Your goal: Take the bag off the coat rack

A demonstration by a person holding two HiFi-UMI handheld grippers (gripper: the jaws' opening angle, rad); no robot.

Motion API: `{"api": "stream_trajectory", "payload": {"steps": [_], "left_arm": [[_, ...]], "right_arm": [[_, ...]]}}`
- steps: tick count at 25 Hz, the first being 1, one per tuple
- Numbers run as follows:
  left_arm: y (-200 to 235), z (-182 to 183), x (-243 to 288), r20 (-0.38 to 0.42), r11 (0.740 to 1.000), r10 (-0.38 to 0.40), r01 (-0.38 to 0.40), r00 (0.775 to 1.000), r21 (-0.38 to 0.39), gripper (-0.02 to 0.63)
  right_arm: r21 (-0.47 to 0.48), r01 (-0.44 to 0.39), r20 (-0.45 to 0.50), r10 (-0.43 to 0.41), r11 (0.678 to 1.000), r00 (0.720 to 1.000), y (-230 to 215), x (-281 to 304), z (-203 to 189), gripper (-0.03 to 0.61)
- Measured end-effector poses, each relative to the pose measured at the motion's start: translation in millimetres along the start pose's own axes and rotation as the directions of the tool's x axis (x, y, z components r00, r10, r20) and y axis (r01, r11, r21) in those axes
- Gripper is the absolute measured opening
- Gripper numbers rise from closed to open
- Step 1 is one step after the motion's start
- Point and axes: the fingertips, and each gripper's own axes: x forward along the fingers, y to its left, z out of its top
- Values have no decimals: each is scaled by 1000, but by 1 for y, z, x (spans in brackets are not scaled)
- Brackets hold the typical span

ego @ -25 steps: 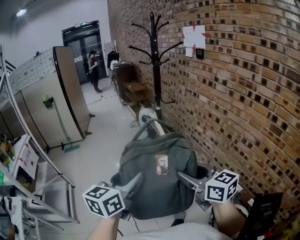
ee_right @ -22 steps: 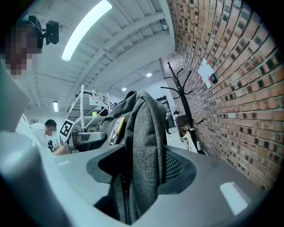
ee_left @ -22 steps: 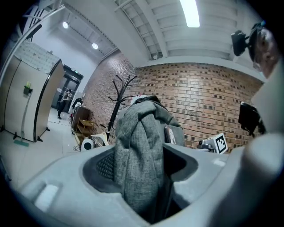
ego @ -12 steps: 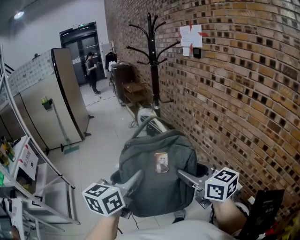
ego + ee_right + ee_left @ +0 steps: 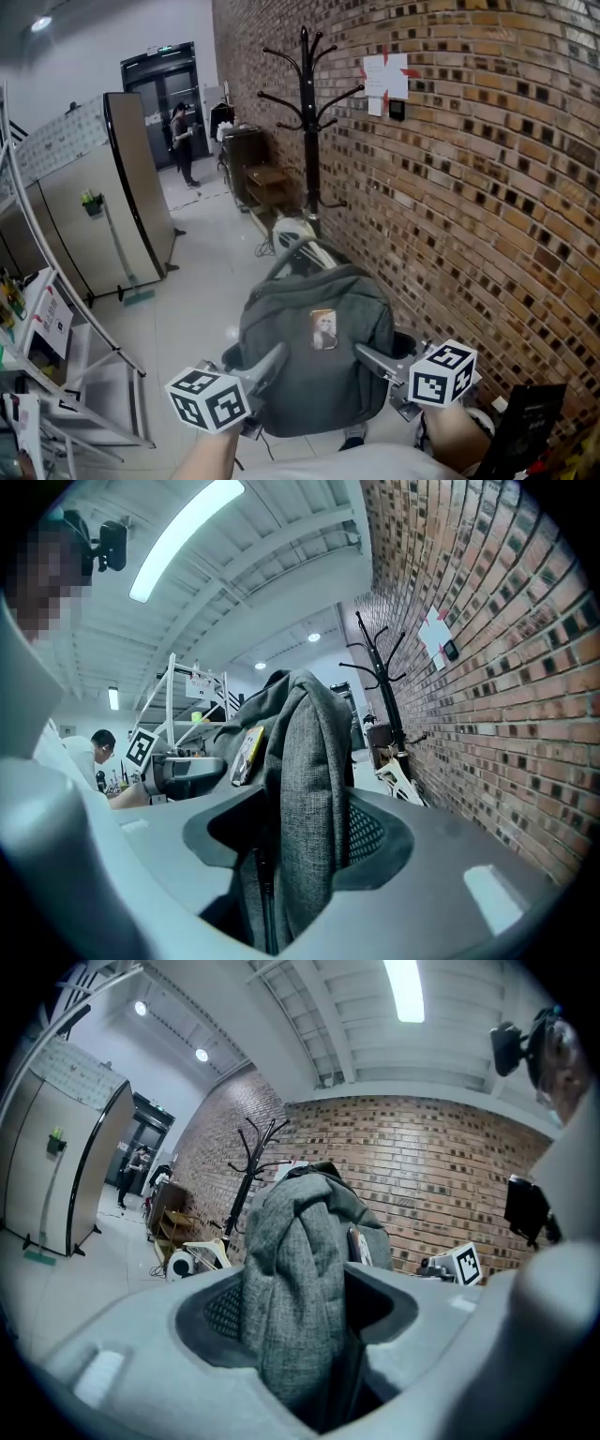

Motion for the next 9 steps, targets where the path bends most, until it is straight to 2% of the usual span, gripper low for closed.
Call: {"api": "stream_trajectory", "payload": {"steps": [9], "left_arm": [[3,-3,-2,-4,1000,-3,3,1000,-9,265]], "right_arm": [[-2,5,-4,-5,1000,1000,2,1,-4,222]]}}
